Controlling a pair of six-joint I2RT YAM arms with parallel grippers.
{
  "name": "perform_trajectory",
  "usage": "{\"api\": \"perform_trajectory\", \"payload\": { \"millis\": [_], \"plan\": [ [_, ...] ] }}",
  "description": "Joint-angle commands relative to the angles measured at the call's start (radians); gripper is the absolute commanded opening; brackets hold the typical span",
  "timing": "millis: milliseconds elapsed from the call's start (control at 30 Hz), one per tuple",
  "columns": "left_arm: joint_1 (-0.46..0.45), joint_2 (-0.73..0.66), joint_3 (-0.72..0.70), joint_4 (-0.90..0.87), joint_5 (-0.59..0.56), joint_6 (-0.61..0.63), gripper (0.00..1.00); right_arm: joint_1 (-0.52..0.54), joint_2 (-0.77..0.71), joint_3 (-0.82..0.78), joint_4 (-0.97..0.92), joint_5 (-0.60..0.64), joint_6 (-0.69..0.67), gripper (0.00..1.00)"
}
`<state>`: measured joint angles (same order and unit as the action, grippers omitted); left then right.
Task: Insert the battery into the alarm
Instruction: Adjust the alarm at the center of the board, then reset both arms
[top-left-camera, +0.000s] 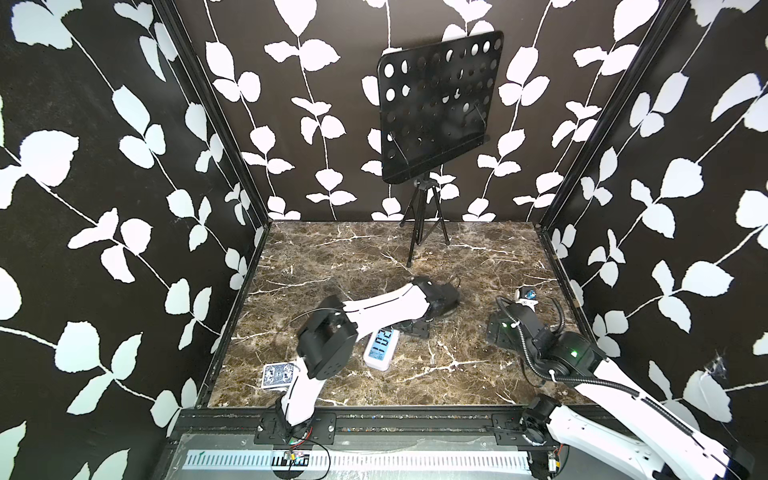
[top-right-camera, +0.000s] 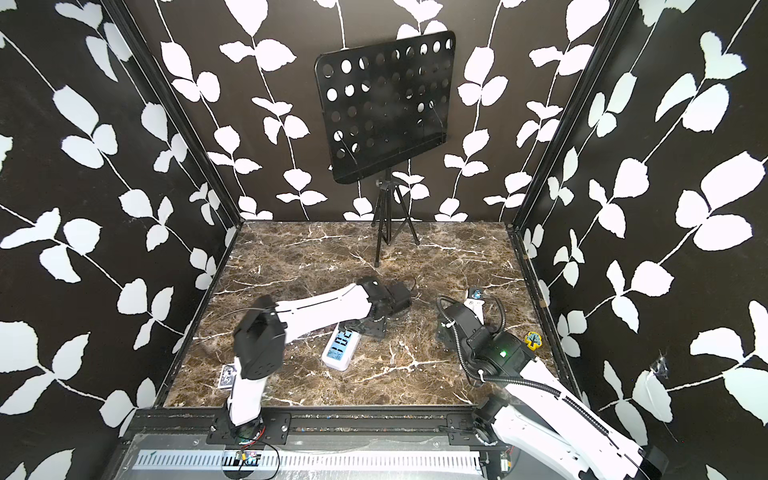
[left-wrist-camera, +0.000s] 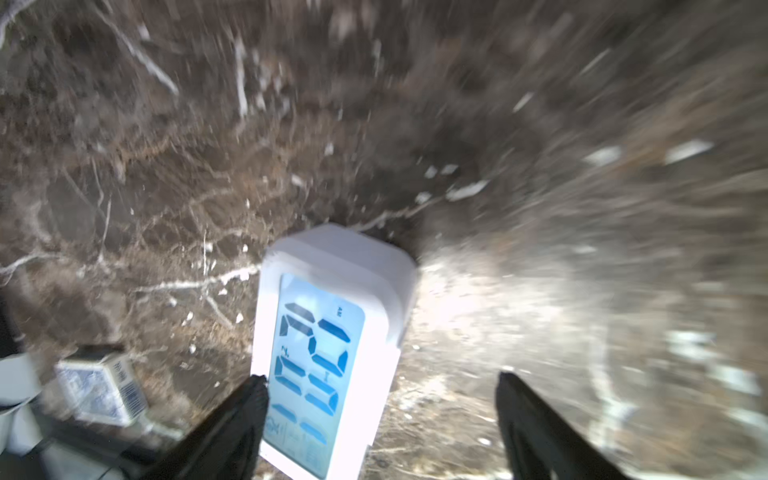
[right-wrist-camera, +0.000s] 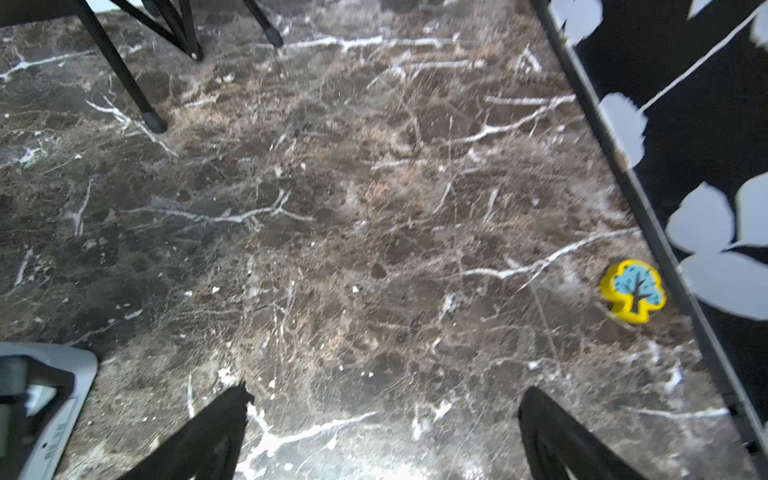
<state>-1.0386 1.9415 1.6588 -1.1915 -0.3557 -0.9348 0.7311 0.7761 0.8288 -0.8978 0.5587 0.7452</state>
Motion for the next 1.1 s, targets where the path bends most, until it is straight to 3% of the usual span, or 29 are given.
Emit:
{"api": "perform_trajectory", "payload": {
  "millis": [0, 133, 233, 367, 500, 567, 633, 700, 767, 833, 933, 1067],
  "plan": [
    [0.068, -0.201, -0.081, 0.151, -0.034, 0.061, 0.99, -0.005, 0.003, 0.043, 0.068, 0.134, -0.179, 0.99],
    [0.233, -0.448, -0.322, 0.355, -0.093, 0.195, 0.99, -0.025, 0.046, 0.0, 0.345, 0.254, -0.474, 1.0],
    [0.325, -0.64, -0.523, 0.495, -0.304, 0.36, 0.99, -0.145, 0.101, -0.082, 0.621, 0.229, -0.608, 1.0],
    [0.536, -0.846, -0.793, 0.742, -0.393, 0.55, 0.99, -0.407, 0.215, -0.151, 0.78, 0.023, -0.524, 1.0],
    [0.693, -0.97, -1.012, 0.984, -0.445, 0.677, 0.99, -0.497, 0.325, -0.26, 1.018, -0.012, -0.57, 1.0],
    [0.749, -0.968, -1.13, 1.195, -0.361, 0.81, 0.99, -0.504, 0.39, -0.321, 1.186, -0.015, -0.606, 1.0],
    [0.811, -0.902, -1.16, 1.24, -0.3, 0.81, 0.99, -0.509, 0.462, -0.331, 1.269, 0.001, -0.637, 1.0],
    [0.828, -0.805, -1.173, 1.316, -0.328, 0.815, 0.99, -0.515, 0.53, -0.335, 1.372, -0.011, -0.655, 1.0],
    [0.831, -0.691, -1.209, 1.498, -0.351, 0.856, 0.99, -0.519, 0.595, -0.303, 1.349, -0.038, -0.68, 1.0],
    [0.857, -0.613, -1.158, 1.521, -0.307, 0.884, 0.99, -0.521, 0.653, -0.317, 1.427, -0.059, -0.702, 1.0],
    [0.883, -0.529, -1.158, 1.722, -0.206, 0.916, 0.99, -0.537, 0.642, -0.319, 1.412, -0.121, -0.717, 1.0],
    [0.913, -0.465, -1.093, 1.693, -0.055, 0.977, 0.99, -0.56, 0.568, -0.398, 1.475, -0.32, -0.73, 1.0]
  ]
}}
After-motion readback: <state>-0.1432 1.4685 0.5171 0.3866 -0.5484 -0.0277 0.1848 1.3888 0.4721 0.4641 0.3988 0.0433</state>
